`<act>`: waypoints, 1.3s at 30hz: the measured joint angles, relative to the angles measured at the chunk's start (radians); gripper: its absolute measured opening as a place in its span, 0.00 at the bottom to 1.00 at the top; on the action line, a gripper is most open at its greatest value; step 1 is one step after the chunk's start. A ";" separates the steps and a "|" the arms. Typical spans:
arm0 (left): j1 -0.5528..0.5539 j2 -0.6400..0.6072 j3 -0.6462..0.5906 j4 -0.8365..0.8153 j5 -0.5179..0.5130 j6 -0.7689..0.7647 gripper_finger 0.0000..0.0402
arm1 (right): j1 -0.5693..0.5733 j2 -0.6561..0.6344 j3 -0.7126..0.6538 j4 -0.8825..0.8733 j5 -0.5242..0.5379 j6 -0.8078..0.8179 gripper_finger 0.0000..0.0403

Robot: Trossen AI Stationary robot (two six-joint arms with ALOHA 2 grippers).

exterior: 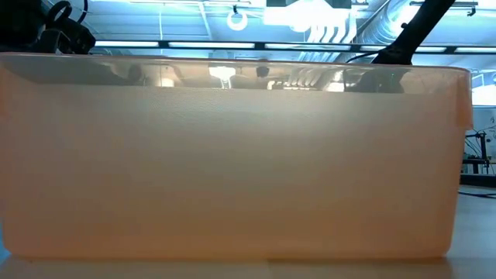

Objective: Sort silverware by color (type)
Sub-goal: Put the blue spoon into the red bin

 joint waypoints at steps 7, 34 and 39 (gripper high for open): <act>0.000 0.000 0.000 0.000 0.000 0.035 0.00 | 0.000 0.063 0.005 -0.027 0.018 0.035 0.18; -0.001 0.000 0.000 -0.007 0.044 -0.047 0.00 | 0.298 -0.152 0.169 -0.011 0.009 0.089 0.01; -0.001 0.000 0.000 -0.006 0.043 -0.038 0.00 | 0.392 -0.015 0.350 0.027 0.002 0.032 0.01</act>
